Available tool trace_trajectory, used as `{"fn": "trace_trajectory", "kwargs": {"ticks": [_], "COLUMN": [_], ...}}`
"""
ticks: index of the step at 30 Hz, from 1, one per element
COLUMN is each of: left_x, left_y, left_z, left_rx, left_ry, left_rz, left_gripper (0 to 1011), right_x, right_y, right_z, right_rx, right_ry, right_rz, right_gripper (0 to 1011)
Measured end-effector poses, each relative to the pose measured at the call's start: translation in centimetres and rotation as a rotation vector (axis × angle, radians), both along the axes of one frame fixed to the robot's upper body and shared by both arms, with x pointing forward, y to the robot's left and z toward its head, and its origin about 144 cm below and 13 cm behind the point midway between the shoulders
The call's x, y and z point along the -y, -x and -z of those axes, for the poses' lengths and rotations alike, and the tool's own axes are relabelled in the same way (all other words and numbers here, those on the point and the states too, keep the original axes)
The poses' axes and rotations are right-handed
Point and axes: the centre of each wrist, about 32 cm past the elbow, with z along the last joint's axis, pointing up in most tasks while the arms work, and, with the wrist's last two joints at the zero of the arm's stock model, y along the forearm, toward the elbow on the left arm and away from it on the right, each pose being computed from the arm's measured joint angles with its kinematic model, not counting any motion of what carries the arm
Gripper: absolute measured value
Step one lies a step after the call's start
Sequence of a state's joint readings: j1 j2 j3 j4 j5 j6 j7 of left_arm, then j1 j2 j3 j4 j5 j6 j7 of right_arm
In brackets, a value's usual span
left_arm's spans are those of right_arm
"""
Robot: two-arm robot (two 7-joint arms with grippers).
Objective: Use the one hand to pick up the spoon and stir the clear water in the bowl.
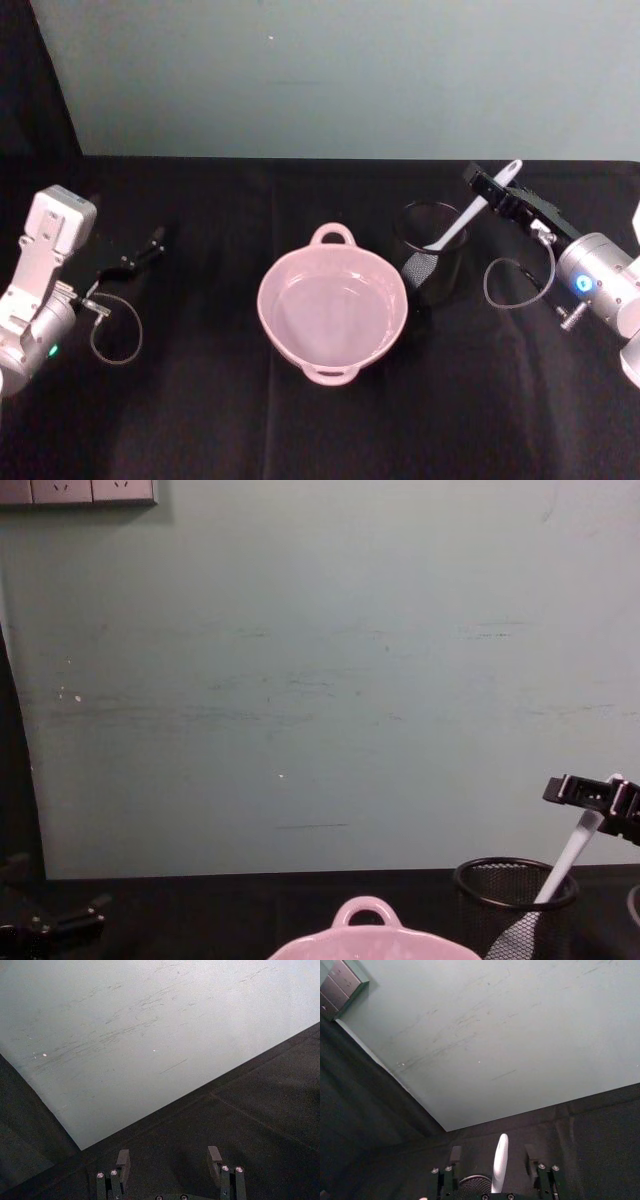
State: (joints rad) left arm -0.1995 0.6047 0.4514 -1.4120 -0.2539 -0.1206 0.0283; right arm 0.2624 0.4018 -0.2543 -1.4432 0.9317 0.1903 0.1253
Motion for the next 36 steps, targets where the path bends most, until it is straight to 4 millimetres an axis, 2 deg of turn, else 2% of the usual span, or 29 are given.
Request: {"fn": "trace_trajectory", "kwargs": {"ticks": [1,7,8,10,14,17,18,19,22,29,34,36], "left_x": [0.0,0.0,0.0,0.0,0.0,0.0,0.0,0.0,0.0,0.0,0.0,0.0], "left_y": [0.0,0.0,0.0,0.0,0.0,0.0,0.0,0.0,0.0,0.0,0.0,0.0], "left_z": [0.0,0.0,0.0,0.0,0.0,0.0,0.0,0.0,0.0,0.0,0.0,0.0], "left_rx": [0.0,0.0,0.0,0.0,0.0,0.0,0.0,0.0,0.0,0.0,0.0,0.0], "left_ry": [0.0,0.0,0.0,0.0,0.0,0.0,0.0,0.0,0.0,0.0,0.0,0.0], "left_rz": [0.0,0.0,0.0,0.0,0.0,0.0,0.0,0.0,0.0,0.0,0.0,0.0], "left_gripper": [1011,1011,1011,1011,1011,1011,1011,1011,1011,1011,1011,1011], "right_x": [0.0,0.0,0.0,0.0,0.0,0.0,0.0,0.0,0.0,0.0,-0.2,-0.3], "right_y": [0.0,0.0,0.0,0.0,0.0,0.0,0.0,0.0,0.0,0.1,0.5,0.9], "right_z": [0.0,0.0,0.0,0.0,0.0,-0.1,-0.1,-0.1,-0.1,-0.2,-1.6,-3.0], "right_rx": [0.0,0.0,0.0,-0.001,-0.001,-0.001,-0.001,-0.001,-0.001,0.004,0.083,0.135], "right_ry": [0.0,0.001,0.001,0.001,0.001,0.001,0.001,0.001,0.001,0.012,0.138,0.24], "right_rz": [0.0,0.0,0.001,0.001,0.001,0.001,0.001,0.001,0.001,0.001,-0.021,-0.043], "right_gripper": [765,609,549,507,343,282,224,224,125,121,120,121]}}
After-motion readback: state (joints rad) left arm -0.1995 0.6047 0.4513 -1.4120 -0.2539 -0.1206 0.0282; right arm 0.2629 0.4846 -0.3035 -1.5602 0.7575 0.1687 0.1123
